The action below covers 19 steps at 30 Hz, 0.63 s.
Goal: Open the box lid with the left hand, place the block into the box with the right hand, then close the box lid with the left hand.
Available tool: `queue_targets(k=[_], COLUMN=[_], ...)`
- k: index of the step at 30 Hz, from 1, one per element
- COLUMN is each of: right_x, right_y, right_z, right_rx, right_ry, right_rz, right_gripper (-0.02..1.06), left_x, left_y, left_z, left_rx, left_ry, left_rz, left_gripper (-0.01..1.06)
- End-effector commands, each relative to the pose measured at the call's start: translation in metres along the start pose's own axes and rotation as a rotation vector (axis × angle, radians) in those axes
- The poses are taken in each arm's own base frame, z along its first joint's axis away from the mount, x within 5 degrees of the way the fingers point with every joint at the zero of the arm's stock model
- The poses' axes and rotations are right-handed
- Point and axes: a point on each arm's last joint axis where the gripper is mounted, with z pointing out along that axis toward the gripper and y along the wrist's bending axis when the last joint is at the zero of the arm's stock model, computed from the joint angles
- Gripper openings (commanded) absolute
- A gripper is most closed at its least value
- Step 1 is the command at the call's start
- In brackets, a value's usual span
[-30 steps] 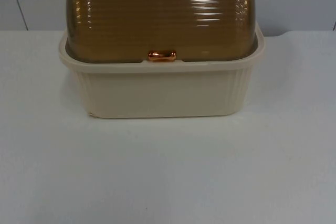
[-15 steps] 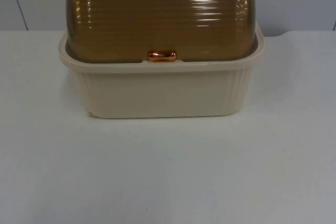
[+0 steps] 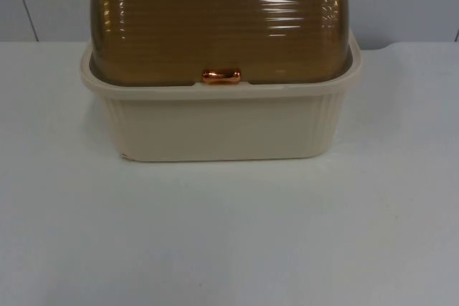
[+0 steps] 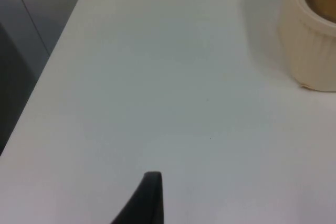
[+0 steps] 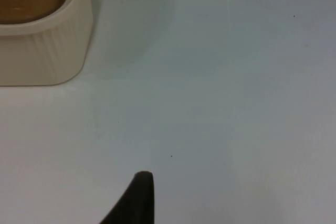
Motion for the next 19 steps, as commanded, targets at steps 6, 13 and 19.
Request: queue_targets(k=[6,13,19], right_x=[-0.0003,-0.0003,-0.0003], right_y=[-0.0003,-0.0003,-0.0003], right_z=[0.0000,0.0000,0.0000], right_rx=[-0.040,-0.040,-0.040], right_ry=[-0.011,-0.011,-0.011], right_rz=[-0.020,-0.020,-0.020], right_gripper=[1.04,1.04,1.04], left_x=[0.0011,0.0011,0.0011], left_y=[0.0000,0.0000,0.0003], left_z=[0.0007,0.0007,0.0007], left_rx=[0.007,0.014,0.055], left_ry=[0.000,0.000,-0.001], left_rz=[0.004,0.008,0.030], left_gripper=[1.05,1.05,1.05])
